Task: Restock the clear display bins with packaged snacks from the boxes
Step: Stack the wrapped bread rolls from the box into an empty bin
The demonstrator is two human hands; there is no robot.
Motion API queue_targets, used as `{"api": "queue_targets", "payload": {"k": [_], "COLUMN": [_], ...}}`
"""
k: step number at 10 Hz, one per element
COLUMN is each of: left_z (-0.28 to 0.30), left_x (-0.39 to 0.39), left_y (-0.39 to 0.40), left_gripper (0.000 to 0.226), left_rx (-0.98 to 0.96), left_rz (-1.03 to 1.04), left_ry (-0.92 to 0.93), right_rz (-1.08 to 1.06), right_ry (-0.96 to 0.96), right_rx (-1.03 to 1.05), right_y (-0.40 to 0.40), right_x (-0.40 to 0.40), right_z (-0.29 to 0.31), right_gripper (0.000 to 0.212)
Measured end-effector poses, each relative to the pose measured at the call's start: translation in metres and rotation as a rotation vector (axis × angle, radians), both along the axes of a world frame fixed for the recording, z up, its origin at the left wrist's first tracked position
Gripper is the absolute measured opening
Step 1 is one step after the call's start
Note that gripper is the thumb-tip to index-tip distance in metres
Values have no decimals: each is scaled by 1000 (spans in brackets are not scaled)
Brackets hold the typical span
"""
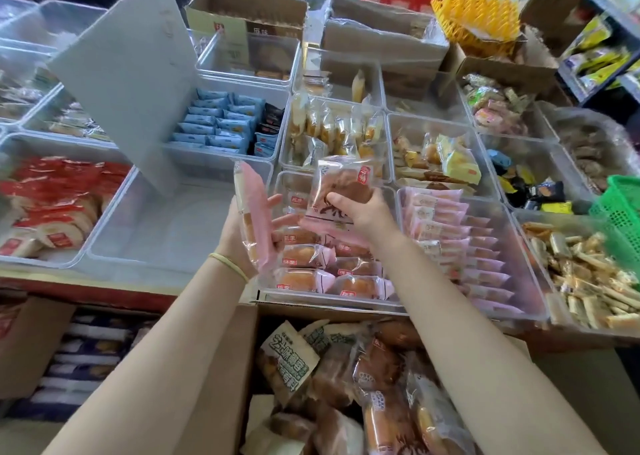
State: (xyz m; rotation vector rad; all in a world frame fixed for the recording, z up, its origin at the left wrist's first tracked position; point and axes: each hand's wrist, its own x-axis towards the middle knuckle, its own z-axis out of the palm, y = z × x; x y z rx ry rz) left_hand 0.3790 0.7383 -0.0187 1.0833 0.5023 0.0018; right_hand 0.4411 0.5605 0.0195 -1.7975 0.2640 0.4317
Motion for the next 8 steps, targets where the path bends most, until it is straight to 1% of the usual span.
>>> {"api": "queue_targets", "payload": {"k": [1, 2, 3, 4, 5, 6, 7, 8], "left_z": [-24, -25, -25, -34, -40, -48, -53, -53], "left_x": [19, 22, 22, 27, 29, 31, 32, 30], "left_y": [36, 40, 39, 41, 43, 47, 49, 49], "left_gripper": [77, 61, 48, 40, 43, 43, 42, 43], "left_rx": [-187, -216, -246, -268, -290, -269, -259, -266], "left_rz": [49, 42, 0, -49, -55, -61, -78, -79], "left_ry": [254, 265, 275, 291, 306, 308, 304, 299], "right_rz": [186, 373, 538, 641, 752, 828, 780, 755], "right_ry": [-171, -366, -463, -558, -533, -490, -441, -449], "right_rx": [-410, -699, -953, -1160, -1246, -1258, -1168, -1148], "right_y": [7, 27, 47, 65, 81, 92, 87, 80], "right_x": [35, 63, 85, 101, 114, 122, 126, 122], "right_z": [-6, -18, -33, -44, -55, -58, -52, -62], "right_gripper": [80, 73, 63, 62, 64, 60, 53, 60]}}
